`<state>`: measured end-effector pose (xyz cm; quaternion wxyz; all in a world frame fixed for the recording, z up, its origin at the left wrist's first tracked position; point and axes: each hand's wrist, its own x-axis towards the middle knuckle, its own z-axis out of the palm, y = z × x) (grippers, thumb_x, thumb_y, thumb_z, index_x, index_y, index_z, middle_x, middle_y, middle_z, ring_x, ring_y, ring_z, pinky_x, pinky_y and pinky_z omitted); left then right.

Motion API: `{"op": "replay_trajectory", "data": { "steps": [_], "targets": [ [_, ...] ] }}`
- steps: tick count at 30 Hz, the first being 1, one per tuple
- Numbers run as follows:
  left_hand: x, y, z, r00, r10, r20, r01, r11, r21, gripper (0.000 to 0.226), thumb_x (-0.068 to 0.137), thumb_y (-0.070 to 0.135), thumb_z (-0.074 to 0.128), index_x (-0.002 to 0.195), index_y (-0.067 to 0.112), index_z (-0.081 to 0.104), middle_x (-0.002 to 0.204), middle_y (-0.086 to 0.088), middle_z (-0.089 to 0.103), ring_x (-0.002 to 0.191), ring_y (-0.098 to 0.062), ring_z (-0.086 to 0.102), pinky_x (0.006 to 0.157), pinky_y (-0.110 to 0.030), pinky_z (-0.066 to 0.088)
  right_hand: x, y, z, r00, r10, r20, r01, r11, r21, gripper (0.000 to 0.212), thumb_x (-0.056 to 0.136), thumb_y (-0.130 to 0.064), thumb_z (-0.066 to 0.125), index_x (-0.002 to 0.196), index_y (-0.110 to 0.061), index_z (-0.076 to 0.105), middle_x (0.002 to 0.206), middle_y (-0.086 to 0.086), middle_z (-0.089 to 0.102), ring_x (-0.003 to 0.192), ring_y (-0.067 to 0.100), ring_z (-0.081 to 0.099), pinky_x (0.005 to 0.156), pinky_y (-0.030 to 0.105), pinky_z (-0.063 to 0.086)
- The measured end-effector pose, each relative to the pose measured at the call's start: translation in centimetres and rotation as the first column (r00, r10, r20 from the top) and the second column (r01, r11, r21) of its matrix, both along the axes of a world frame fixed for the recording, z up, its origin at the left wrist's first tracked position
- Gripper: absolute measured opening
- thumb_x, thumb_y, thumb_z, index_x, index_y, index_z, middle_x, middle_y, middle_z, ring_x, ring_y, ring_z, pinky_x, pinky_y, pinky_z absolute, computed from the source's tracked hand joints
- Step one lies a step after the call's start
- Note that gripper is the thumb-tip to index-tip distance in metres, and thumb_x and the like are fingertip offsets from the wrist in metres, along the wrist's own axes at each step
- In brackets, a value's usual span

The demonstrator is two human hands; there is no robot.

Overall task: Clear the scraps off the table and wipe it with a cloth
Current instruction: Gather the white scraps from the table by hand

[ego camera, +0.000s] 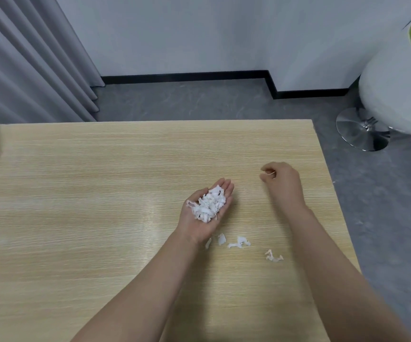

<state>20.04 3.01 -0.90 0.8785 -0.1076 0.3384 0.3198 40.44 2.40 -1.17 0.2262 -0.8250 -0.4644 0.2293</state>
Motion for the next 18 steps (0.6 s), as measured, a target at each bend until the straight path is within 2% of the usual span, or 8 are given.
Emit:
{"op": "replay_trajectory", "data": {
  "steps": [3, 6, 10, 14, 18],
  "targets": [
    [0.0, 0.1, 0.0, 1.000, 0.008, 0.013, -0.009, 1.000, 0.011, 0.038, 0.085, 0.008, 0.040, 0.111, -0.009, 0.063, 0.122, -0.021, 0.061, 0.116, -0.032, 0.055, 0.087, -0.049, 0.048, 2.1, 1.4, -2.2, 0.996, -0.085, 0.012, 0.085, 0.993, -0.078, 0.020, 0.087, -0.010, 0.061, 0.105, -0.006, 0.068, 0.105, 0.012, 0.067, 0.095, 0.024, 0.061, 0.078, 0.025, 0.043],
    [-0.1, 0.3, -0.5, 1.000, 0.021, 0.009, -0.020, 1.000, -0.012, 0.040, 0.084, 0.008, 0.039, 0.109, -0.010, 0.064, 0.122, -0.021, 0.061, 0.116, -0.033, 0.054, 0.096, -0.044, 0.046, 2.9, 2.4, -3.7, 0.989, -0.148, -0.012, 0.146, 0.983, -0.108, 0.022, 0.085, -0.011, 0.062, 0.105, -0.005, 0.068, 0.102, 0.012, 0.068, 0.094, 0.026, 0.062, 0.078, 0.026, 0.045],
    [-0.6, 0.2, -1.3, 1.000, 0.020, -0.003, -0.020, 0.999, -0.034, 0.040, 0.085, 0.009, 0.038, 0.106, -0.011, 0.065, 0.121, -0.022, 0.061, 0.117, -0.032, 0.053, 0.106, -0.042, 0.035, 3.0, 3.1, -5.3, 0.993, -0.117, -0.026, 0.114, 0.988, -0.105, 0.019, 0.086, -0.012, 0.064, 0.104, -0.006, 0.068, 0.098, 0.009, 0.068, 0.087, 0.020, 0.061, 0.075, 0.024, 0.042],
    [-1.4, 0.1, -1.6, 1.000, 0.017, -0.013, -0.017, 0.999, -0.044, 0.040, 0.087, 0.010, 0.038, 0.108, -0.009, 0.066, 0.123, -0.019, 0.061, 0.112, -0.031, 0.059, 0.097, -0.043, 0.045, 2.8, 3.3, -6.0, 0.996, -0.080, 0.048, 0.085, 0.992, -0.092, 0.010, 0.088, -0.008, 0.060, 0.090, -0.011, 0.069, 0.083, 0.002, 0.064, 0.072, 0.015, 0.055, 0.066, 0.023, 0.038],
    [-2.1, -0.3, -1.8, 0.999, 0.023, -0.024, -0.024, 0.999, -0.042, 0.040, 0.085, 0.010, 0.038, 0.109, -0.008, 0.066, 0.124, -0.018, 0.061, 0.113, -0.031, 0.059, 0.094, -0.048, 0.044, 3.2, 3.2, -6.4, 0.991, 0.014, 0.130, 0.000, 0.995, -0.103, 0.019, 0.088, -0.005, 0.054, 0.075, -0.014, 0.064, 0.079, 0.006, 0.065, 0.066, 0.019, 0.056, 0.058, 0.024, 0.038]
  ]
}}
